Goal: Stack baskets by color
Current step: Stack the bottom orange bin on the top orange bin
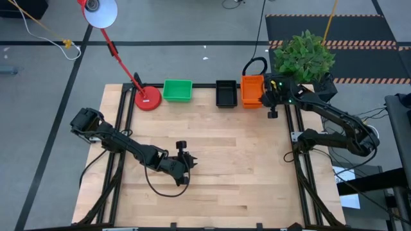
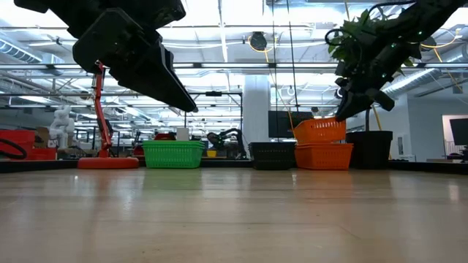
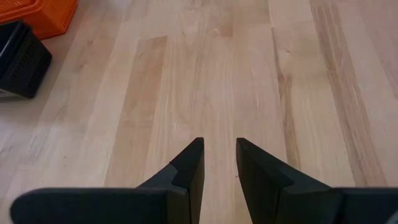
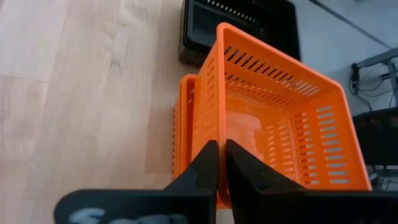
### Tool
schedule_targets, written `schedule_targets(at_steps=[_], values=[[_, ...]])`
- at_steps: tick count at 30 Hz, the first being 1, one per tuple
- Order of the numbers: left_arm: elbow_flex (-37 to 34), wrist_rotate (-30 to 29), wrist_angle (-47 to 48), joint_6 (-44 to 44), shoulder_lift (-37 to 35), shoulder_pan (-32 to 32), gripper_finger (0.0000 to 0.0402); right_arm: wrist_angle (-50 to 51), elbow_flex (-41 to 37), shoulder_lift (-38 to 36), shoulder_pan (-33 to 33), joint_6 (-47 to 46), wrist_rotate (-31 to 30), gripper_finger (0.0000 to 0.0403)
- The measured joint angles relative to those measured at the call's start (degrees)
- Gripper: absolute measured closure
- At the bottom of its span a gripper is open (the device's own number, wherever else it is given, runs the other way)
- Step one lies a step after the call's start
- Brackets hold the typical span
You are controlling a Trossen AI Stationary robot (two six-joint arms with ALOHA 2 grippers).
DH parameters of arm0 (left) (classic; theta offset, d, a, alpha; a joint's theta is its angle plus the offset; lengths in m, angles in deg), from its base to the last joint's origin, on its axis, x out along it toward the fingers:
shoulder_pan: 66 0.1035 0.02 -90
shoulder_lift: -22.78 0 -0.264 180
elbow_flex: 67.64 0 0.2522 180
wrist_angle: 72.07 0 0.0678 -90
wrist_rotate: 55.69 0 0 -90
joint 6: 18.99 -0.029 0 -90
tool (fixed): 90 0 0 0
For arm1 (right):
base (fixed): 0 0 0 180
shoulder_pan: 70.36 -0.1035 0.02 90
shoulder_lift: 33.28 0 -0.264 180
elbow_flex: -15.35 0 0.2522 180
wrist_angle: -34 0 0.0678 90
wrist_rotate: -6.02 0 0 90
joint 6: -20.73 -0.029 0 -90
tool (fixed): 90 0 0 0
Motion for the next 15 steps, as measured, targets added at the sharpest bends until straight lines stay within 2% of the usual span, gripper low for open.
schedule_targets(at_steps=[8,11,15], values=[[0.0,0.0,-0.2,-0.2,0.0,-0.4,0.0309,0.0,0.0,2.0,0.0,-0.3,-0.2,0.0365],[0.0,0.0,-0.2,-0.3,0.0,-0.4,0.0309,0.0,0.0,2.8,-0.1,-0.4,-2.9,0.0354],[0.0,0.0,-0.2,-0.3,0.0,-0.4,0.0309,-0.5,0.0,3.1,-0.1,-1.9,-3.3,0.0337]])
